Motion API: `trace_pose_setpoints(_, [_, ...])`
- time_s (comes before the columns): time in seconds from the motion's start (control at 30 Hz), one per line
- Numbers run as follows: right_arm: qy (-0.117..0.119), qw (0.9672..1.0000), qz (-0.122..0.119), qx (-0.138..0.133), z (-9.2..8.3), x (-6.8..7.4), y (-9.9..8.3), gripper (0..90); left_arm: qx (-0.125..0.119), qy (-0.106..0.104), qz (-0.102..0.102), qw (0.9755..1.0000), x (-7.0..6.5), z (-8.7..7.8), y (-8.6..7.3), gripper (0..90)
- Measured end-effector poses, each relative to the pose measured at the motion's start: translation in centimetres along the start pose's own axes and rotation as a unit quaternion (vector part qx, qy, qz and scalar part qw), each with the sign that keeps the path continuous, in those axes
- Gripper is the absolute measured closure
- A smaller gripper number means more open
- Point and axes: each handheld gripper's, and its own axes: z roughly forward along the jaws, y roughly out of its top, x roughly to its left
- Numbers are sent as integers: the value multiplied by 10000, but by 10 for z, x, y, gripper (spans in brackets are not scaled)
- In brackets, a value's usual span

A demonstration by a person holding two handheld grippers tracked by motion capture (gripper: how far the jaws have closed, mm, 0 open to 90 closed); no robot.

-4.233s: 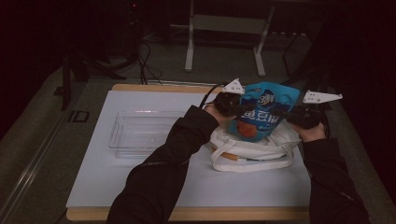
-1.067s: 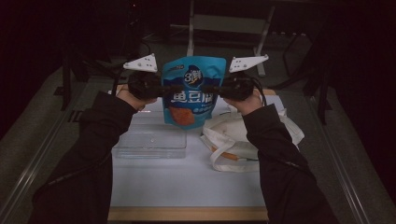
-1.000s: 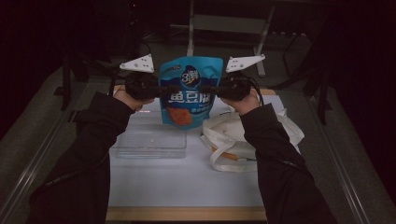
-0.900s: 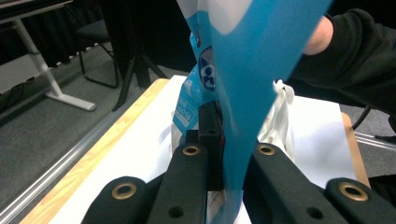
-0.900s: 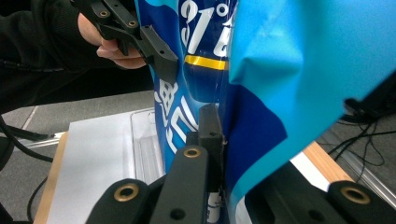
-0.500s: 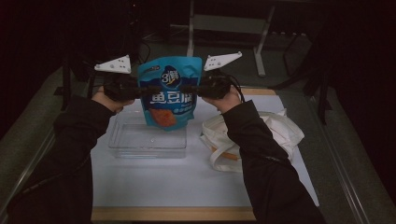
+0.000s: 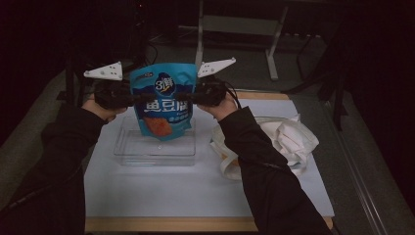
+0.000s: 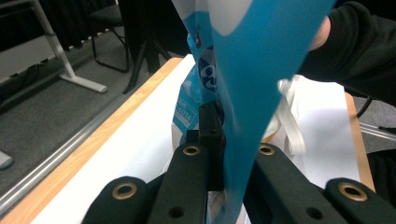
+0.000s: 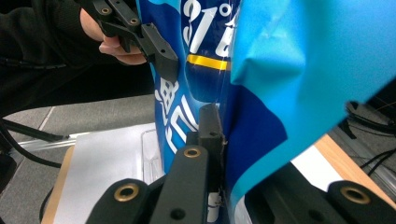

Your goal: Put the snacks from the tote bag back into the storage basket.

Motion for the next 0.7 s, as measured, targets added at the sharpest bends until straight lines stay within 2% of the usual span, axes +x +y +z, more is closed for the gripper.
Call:
trace_pose_setpoints(0.37, [44,9999,106,88,21,4,-16,887,10,-127,-202,9997,5,-1,-28,893])
trace_pose_setpoints(0.7, [107,9993,339,111,35,8,-37,887,112,-278,-372,9989,7,3,-50,893])
